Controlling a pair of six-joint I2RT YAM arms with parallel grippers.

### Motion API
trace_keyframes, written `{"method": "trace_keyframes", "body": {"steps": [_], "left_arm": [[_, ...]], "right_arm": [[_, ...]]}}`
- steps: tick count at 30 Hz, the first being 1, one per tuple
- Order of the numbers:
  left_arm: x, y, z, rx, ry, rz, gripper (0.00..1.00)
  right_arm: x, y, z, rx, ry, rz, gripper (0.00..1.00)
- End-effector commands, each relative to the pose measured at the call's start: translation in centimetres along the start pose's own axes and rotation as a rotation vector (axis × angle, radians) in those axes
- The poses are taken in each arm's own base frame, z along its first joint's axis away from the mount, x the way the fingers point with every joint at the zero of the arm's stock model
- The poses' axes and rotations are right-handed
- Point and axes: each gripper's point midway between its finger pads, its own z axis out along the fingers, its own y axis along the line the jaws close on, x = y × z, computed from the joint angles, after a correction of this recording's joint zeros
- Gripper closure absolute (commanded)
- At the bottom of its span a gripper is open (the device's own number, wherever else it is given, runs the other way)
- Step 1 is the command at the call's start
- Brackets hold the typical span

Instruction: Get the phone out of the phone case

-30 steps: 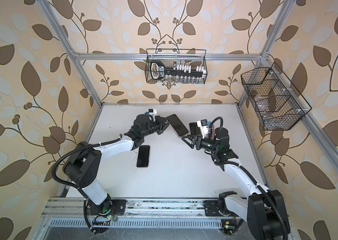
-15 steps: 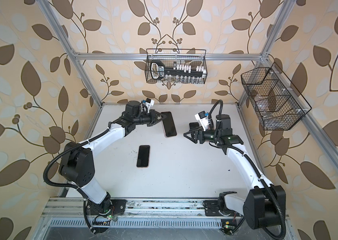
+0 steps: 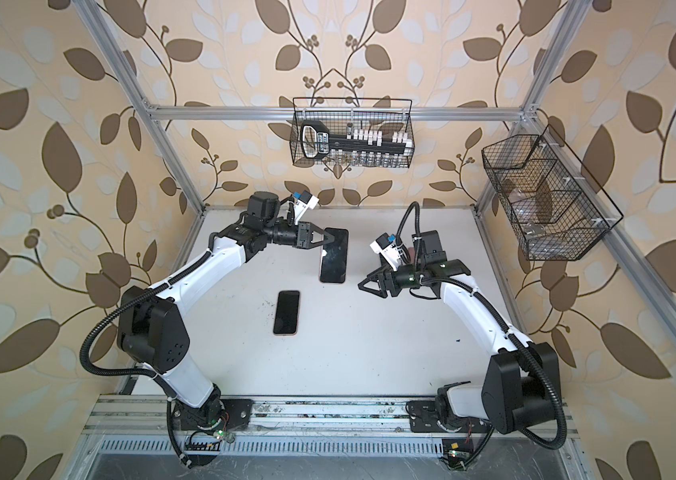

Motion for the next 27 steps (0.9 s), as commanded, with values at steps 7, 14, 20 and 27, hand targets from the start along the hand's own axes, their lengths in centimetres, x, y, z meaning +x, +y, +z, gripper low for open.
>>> {"method": "trace_keyframes", "body": {"steps": [7, 14, 20, 27], "left_arm": [[-1.4, -3.3, -0.5, 0.115, -0.018, 0.106, 1.0], [-1.4, -3.1, -0.2, 0.138, -0.022, 0.077, 1.0], [-1.5, -3.2, -0.1, 0.15, -0.025, 0.076, 1.0], [-1.3, -3.3, 0.1, 0.159, -0.017, 0.071, 1.0]], "right_arm": [[-0.6, 1.8, 3.2, -0.075, 0.057, -0.126, 0.42], [-1.0, 2.2, 4.4, -0.116, 0.064, -0.141, 0.47], [-1.4, 2.3, 4.6, -0.145, 0.052, -0.141, 0.53], [-1.9, 2.3, 4.5, -0.175, 0.035, -0.137, 0.59]]}}
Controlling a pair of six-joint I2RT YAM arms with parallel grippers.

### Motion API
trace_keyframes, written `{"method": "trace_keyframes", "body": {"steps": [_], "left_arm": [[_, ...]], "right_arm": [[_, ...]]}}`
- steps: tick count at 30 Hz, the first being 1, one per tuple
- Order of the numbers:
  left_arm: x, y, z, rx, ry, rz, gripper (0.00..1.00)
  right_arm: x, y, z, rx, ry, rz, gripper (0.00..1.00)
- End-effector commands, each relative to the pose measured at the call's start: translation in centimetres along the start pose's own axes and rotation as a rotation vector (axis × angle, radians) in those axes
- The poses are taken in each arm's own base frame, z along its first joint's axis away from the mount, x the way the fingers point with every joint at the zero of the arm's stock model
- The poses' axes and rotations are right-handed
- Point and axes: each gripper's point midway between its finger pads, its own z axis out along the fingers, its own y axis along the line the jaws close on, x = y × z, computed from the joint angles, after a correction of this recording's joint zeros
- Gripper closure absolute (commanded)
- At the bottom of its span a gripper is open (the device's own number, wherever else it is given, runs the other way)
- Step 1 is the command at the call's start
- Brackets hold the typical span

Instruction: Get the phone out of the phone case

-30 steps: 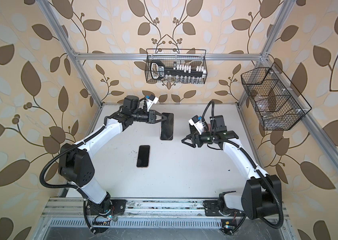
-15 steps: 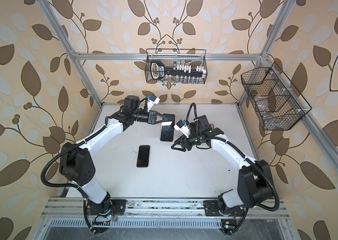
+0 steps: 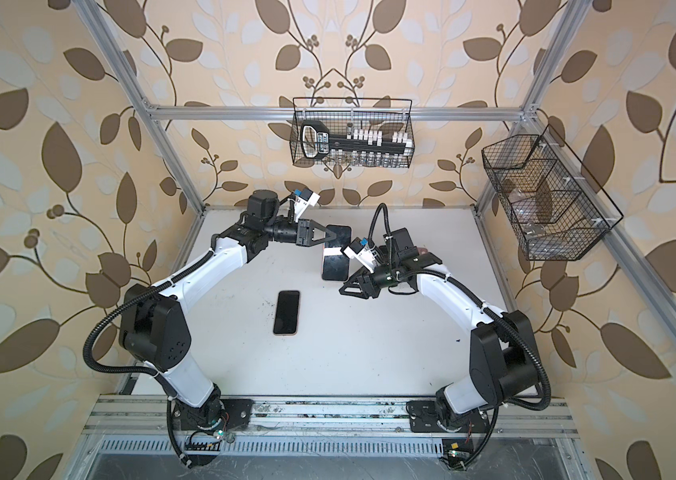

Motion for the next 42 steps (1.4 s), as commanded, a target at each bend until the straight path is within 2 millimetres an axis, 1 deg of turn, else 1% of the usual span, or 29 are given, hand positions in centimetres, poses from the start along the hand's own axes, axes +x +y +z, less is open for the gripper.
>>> {"method": "trace_keyframes", "body": {"steps": [1, 3, 13, 22, 24, 31, 38, 42], "left_arm": [[-0.4, -2.0, 0.1, 0.071, 0.003, 0.059, 1.0], [-0.4, -2.0, 0.1, 0.072, 0.004, 0.059, 1.0], [-0.3, -1.8, 0.4, 0.07, 0.007, 0.052, 1.0], [-0.4, -1.9, 0.4, 0.068, 0.002, 0.048, 1.0], [-0.4, -1.8, 0.5, 0.067, 0.001, 0.045, 1.0], [-0.5, -2.1, 0.4, 0.072, -0.007, 0.041, 1.0], [-1.3, -2.8, 0.3, 0.101, -0.047, 0.012, 1.0], [-0.9, -3.2, 0.4, 0.104, -0.045, 0.013, 1.0]], "right_arm": [[-1.6, 0.5, -0.4, -0.047, -0.042, -0.052, 0.6], [-1.7, 0.5, -0.5, -0.056, -0.05, -0.049, 0.61], [-1.9, 0.5, -0.9, -0.078, -0.064, -0.04, 0.71], [-1.5, 0.3, -0.6, -0.094, -0.058, -0.028, 0.78], [-1.5, 0.3, -0.6, -0.098, -0.057, -0.026, 0.82], [-1.4, 0.4, -0.7, -0.114, -0.062, -0.028, 0.89], [-1.2, 0.4, -0.9, -0.119, -0.071, -0.04, 0.91], [-1.3, 0.6, -1.1, -0.138, -0.085, -0.046, 0.92]]}}
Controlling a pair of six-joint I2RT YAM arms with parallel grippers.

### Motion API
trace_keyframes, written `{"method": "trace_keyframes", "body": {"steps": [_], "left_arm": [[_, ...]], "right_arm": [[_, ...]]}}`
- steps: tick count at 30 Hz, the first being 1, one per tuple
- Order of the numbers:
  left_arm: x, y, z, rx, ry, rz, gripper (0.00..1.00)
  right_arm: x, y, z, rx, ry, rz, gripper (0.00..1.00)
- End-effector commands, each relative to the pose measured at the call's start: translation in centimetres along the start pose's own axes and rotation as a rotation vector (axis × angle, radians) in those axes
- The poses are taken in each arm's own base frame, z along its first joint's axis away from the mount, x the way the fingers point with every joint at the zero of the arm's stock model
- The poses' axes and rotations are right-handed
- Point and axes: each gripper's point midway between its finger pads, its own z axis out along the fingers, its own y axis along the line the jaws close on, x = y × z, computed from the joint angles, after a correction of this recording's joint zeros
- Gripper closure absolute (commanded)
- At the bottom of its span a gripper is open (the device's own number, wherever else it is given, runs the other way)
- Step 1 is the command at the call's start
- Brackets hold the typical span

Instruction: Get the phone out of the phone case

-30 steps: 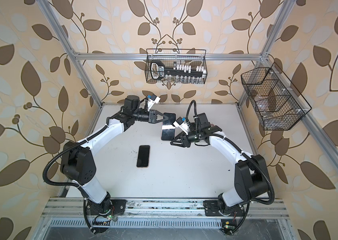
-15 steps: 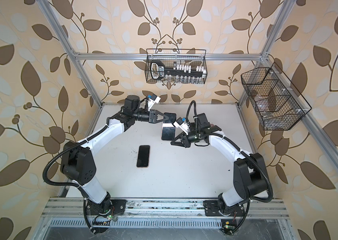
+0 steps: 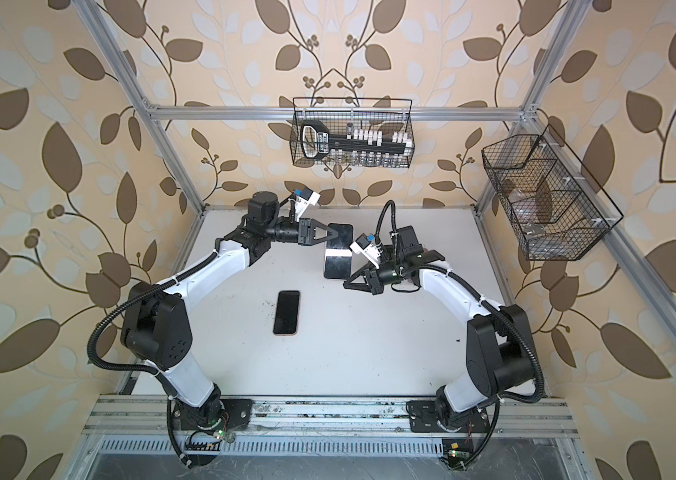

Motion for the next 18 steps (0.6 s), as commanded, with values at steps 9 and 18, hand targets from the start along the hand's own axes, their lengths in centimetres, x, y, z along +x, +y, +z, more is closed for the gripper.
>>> {"method": "trace_keyframes", "body": {"steps": [9, 18], "left_arm": [[-0.1, -4.6, 0.6, 0.104, 0.001, 0.035, 1.0], [-0.1, -7.0, 1.2, 0.143, 0.008, 0.054, 1.0]], "right_arm": [[-0.5, 1.2, -0.2, -0.116, -0.034, -0.109, 0.93], [0.6, 0.2, 0.3, -0.124, -0.011, -0.098, 0.93]]}}
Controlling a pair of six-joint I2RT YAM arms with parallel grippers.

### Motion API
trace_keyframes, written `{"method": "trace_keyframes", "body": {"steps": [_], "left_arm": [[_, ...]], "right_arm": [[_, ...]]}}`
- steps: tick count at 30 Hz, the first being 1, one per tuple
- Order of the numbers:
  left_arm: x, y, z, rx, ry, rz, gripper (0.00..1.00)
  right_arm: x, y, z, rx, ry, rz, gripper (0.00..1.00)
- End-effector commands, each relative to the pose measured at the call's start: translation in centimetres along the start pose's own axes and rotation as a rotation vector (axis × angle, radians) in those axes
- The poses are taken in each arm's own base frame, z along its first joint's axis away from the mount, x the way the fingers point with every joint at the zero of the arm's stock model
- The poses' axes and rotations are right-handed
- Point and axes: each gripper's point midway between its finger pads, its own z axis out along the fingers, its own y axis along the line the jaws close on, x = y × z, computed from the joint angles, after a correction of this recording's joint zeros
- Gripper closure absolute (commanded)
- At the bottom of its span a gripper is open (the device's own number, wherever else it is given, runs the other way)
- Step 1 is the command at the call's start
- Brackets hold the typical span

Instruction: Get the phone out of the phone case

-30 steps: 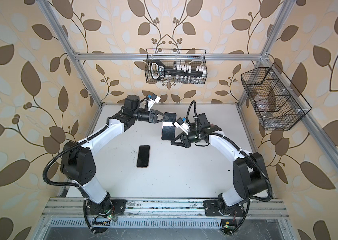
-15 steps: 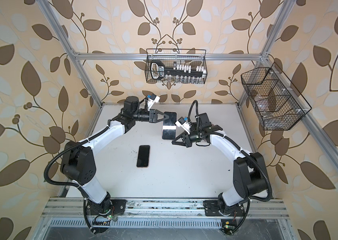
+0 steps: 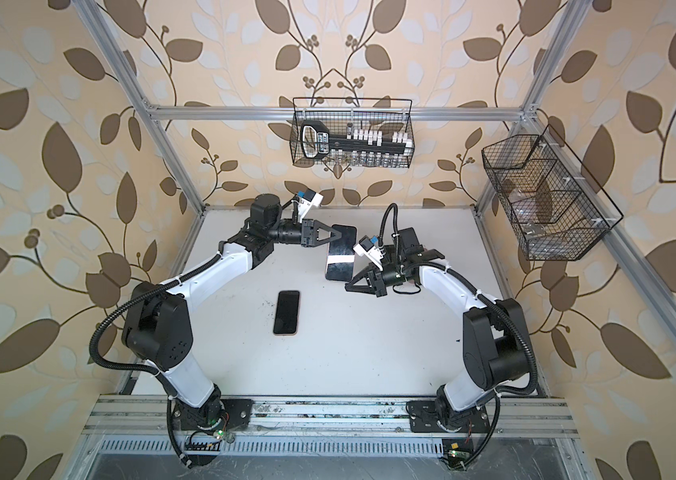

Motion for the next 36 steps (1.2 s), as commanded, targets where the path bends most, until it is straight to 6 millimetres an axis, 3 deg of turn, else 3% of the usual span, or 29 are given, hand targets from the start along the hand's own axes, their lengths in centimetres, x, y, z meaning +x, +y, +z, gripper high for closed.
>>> {"method": "trace_keyframes", "body": {"steps": [1, 17, 31, 36], "left_arm": [[-0.2, -6.5, 0.5, 0.118, 0.016, 0.093, 1.0], [-0.7, -8.6, 0.2, 0.152, -0.018, 0.106, 1.0], [-1.4, -10.0, 0.1, 0.223, -0.045, 0.086, 1.0], [-1.2, -9.1, 0.3, 0.197, -0.032, 0.076, 1.0]], "right_arm": [[-0.1, -0.7, 0.4, 0.002, 0.012, -0.057, 0.93], [0.1, -4.0, -0.1, 0.182, -0.02, -0.042, 0.95], [0.7, -4.5, -0.2, 0.161, -0.041, -0.025, 0.95], [0.8, -4.4, -0.4, 0.168, -0.04, -0.02, 0.95]]}}
